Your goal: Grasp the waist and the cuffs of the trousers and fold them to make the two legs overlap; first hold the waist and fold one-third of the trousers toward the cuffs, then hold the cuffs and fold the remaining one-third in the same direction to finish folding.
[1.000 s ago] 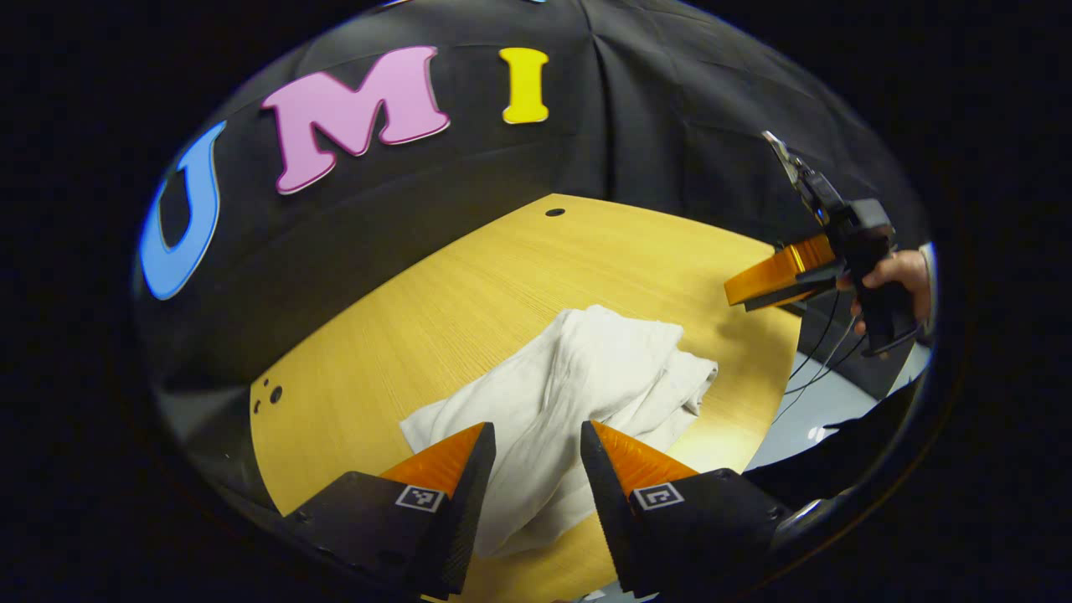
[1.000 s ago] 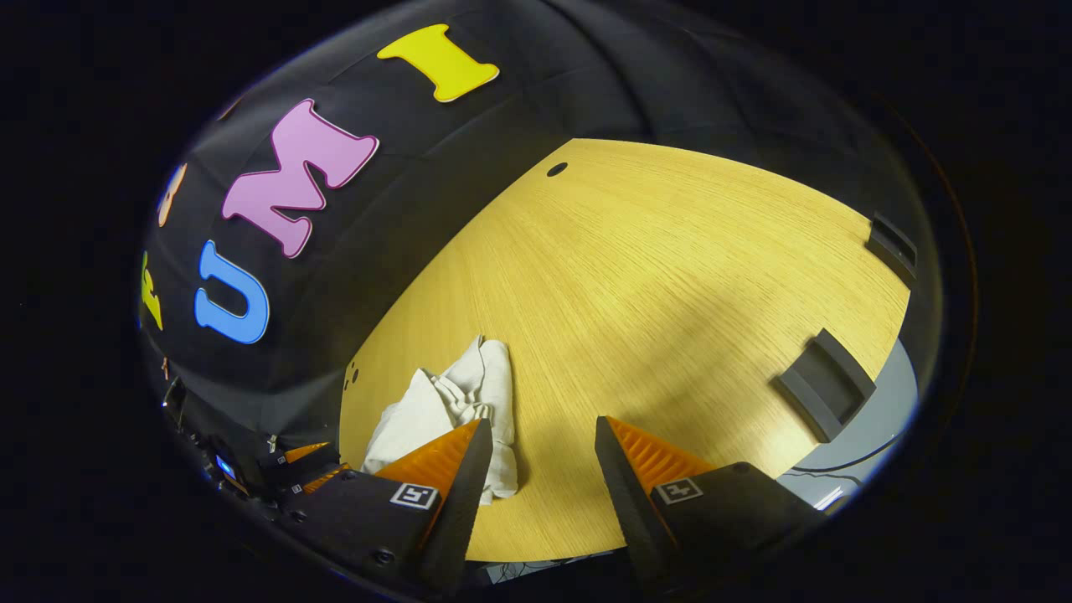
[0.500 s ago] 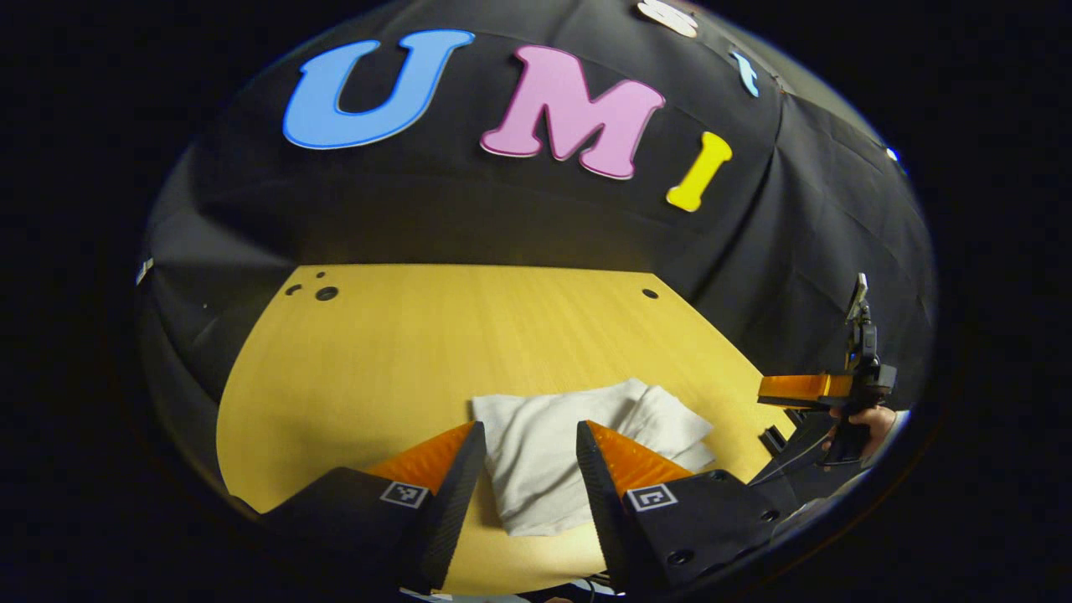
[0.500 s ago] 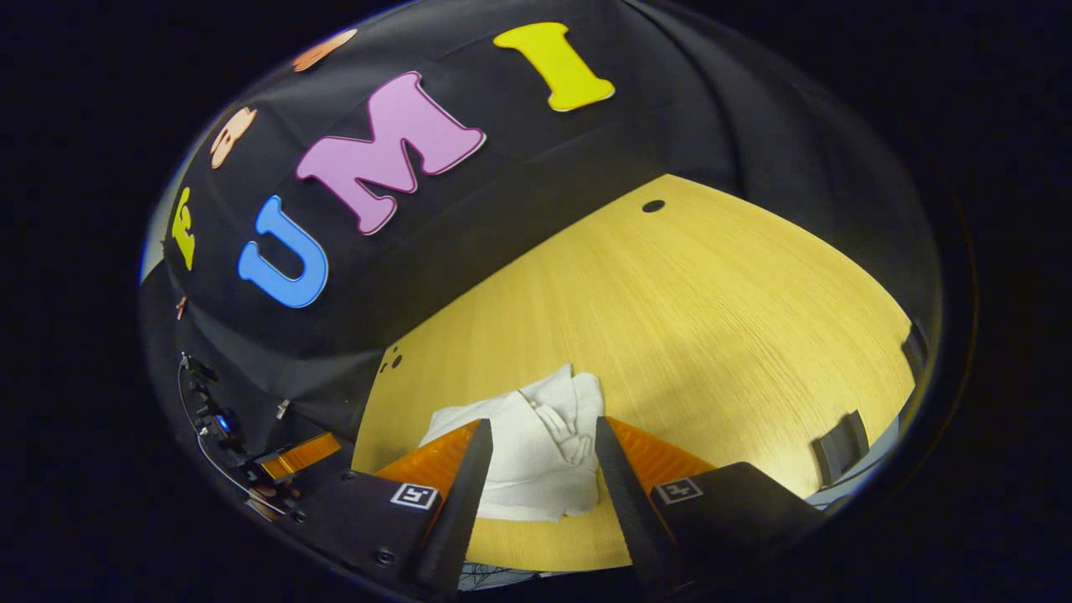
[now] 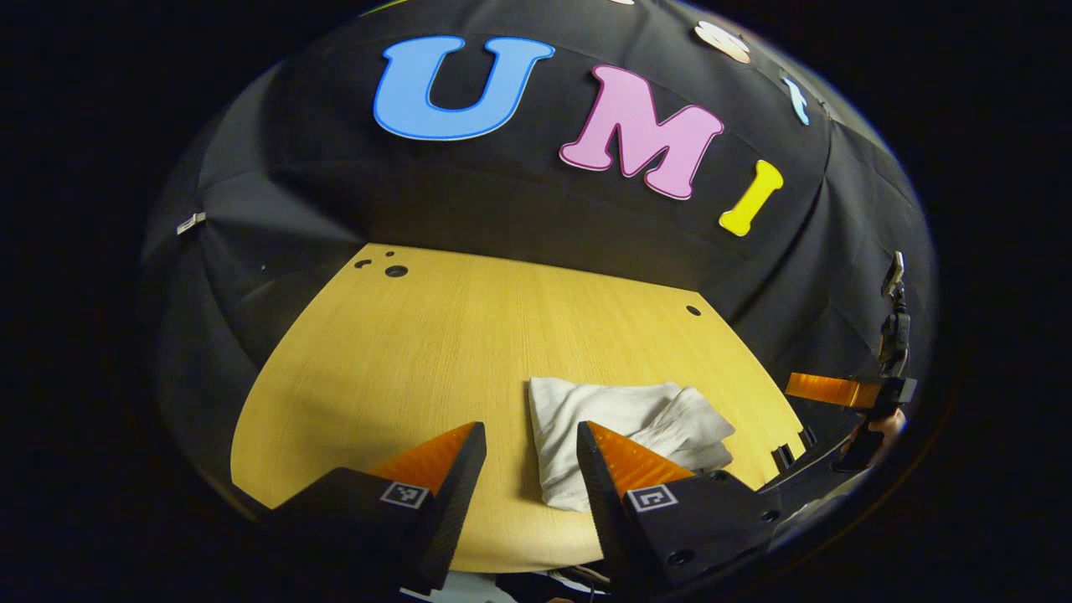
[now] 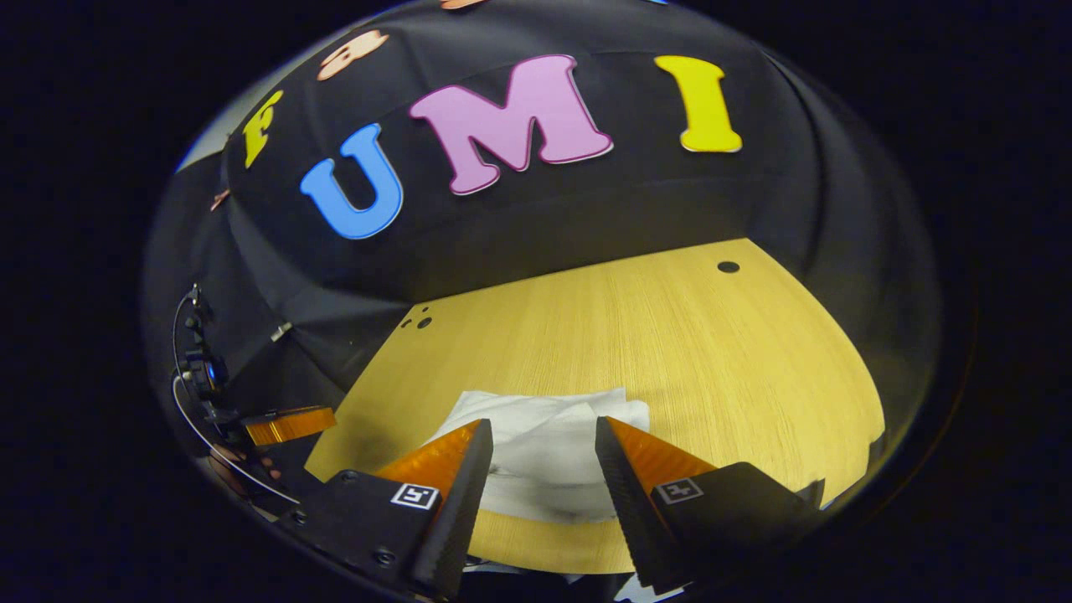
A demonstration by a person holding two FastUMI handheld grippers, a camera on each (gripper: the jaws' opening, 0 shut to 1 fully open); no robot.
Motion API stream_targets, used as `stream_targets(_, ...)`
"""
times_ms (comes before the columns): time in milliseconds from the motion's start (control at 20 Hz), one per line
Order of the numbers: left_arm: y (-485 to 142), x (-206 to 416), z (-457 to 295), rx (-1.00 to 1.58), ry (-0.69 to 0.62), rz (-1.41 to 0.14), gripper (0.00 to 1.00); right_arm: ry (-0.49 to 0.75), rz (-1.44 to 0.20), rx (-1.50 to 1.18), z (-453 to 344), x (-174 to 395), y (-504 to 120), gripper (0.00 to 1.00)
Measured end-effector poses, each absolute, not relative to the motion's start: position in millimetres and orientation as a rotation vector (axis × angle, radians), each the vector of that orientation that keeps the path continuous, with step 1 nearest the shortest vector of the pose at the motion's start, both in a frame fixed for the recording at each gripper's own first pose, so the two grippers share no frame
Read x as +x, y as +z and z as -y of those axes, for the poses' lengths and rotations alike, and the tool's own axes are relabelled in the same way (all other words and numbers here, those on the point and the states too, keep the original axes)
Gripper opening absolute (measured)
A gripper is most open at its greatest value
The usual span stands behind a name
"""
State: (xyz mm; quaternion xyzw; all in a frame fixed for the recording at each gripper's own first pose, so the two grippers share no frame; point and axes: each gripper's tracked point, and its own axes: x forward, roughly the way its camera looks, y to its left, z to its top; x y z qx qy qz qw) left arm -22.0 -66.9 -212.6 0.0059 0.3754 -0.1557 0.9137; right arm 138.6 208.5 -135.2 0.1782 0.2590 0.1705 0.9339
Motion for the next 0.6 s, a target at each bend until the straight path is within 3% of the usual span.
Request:
stream_targets(400,-211.5,-29.8,46.0,-0.055,-0.158,-0.779,0.71,0.478,-0.582,0.207,-262.2,132.0,-151.4,0.79)
stream_targets(600,-216.1,-36.4,41.9,-0.072,-0.157,-0.786,0.71,0.454,-0.575,0.229,-263.3,138.4,-149.6,0.79)
